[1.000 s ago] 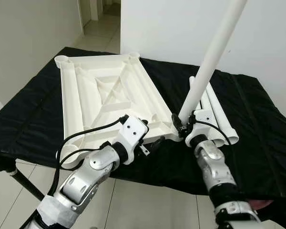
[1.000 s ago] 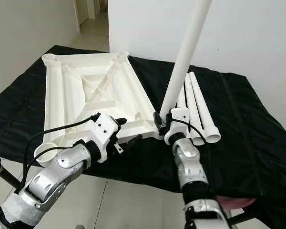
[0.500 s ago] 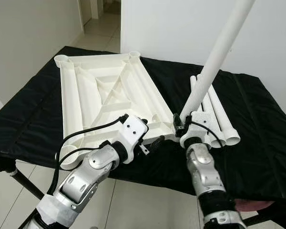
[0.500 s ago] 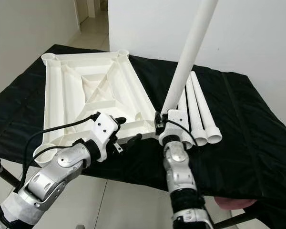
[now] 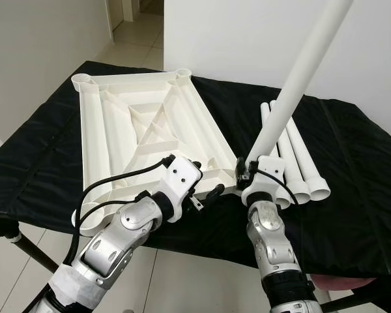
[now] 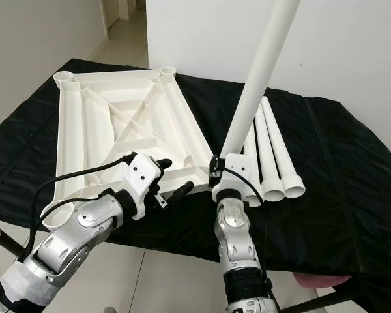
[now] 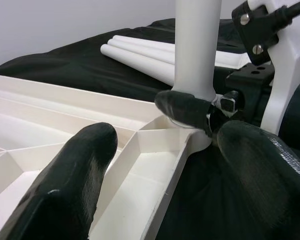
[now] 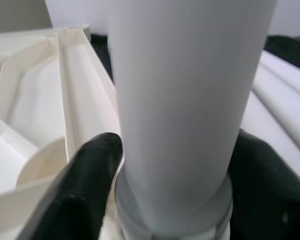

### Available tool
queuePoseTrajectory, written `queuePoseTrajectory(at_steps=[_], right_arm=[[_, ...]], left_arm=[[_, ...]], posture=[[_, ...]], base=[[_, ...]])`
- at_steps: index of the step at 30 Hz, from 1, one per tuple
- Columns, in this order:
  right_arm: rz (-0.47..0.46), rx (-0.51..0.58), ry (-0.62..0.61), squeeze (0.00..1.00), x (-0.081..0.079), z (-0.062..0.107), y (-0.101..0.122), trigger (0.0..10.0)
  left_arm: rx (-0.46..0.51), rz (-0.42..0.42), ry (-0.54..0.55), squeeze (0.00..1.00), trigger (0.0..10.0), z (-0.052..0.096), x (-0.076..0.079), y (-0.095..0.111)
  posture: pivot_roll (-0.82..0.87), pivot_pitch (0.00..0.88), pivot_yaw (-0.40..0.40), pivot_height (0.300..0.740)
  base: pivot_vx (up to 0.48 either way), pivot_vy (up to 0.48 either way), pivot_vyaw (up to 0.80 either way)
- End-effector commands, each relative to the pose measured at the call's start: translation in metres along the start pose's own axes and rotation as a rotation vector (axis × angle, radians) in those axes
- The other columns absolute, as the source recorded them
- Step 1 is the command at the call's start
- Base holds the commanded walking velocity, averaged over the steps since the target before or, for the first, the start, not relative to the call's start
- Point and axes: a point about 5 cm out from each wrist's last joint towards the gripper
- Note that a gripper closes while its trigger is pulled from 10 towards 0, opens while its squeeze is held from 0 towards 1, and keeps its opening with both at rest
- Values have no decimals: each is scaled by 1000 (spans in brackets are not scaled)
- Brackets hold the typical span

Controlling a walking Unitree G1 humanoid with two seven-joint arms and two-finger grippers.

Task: Building children table

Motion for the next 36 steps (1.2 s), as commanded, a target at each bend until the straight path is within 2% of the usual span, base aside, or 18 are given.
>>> queuePoseTrajectory(at_steps=[1, 7, 8, 15, 18, 23, 25, 30, 34, 35, 36], right_arm=[[4, -33, 0, 1000, -2, 3, -7, 10000], [-1, 16, 56, 1000, -6, -1, 4, 10000], [-8, 16, 70, 0, -6, -4, 6, 10000], [-1, 6, 144, 0, -6, -10, 10, 10000], [30, 13, 196, 0, -1, -17, 16, 10000], [73, -39, 318, 0, 12, -30, 24, 10000], [73, -39, 318, 0, 12, -30, 24, 10000], [129, -111, 446, 0, 21, -37, 24, 10000], [137, -140, 476, 0, 24, -38, 23, 10000], [163, -171, 530, 0, 25, -37, 19, 10000], [163, -171, 530, 0, 25, -37, 19, 10000]], left_arm=[[37, -6, -131, 0, 10000, -1, 5, 3], [36, -14, -132, 0, 10000, -2, 4, 4], [39, -12, -128, 0, 10000, -3, 2, 4], [34, -28, -115, 0, 10000, -5, -5, 3], [37, -29, -119, 0, 10000, -5, -4, 4], [40, -27, -147, 0, 10000, -5, 0, 4], [40, -27, -147, 0, 10000, -5, 0, 4], [40, -30, -156, 0, 10000, -5, 0, 4], [40, -30, -157, 0, 10000, -5, 0, 4], [38, -29, -157, 0, 10000, -5, 0, 4], [38, -29, -157, 0, 10000, -5, 0, 4]], posture=[[14, 0, -40, 740], [14, 0, -33, 740], [19, 0, -41, 740], [20, 0, -43, 740], [18, 0, -37, 740], [15, 0, -30, 740], [15, 0, -30, 740], [20, 0, -26, 740], [20, 0, -25, 740], [23, 0, -24, 740], [23, 0, -24, 740]], base=[[0, 0, 0], [0, 0, 0], [0, 0, 0], [0, 0, 0], [0, 0, 0], [0, 0, 0], [0, 0, 0], [0, 0, 0], [0, 0, 0], [0, 0, 0], [0, 0, 0]])
Point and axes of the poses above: a point about 5 cm out from each wrist's last joint towards the gripper, its own z axis pointing back from the gripper into the wrist, its own y axis along the axis of the wrist's last joint, x = y × z, and after that the axes turned 15 degrees about -z, right-handed
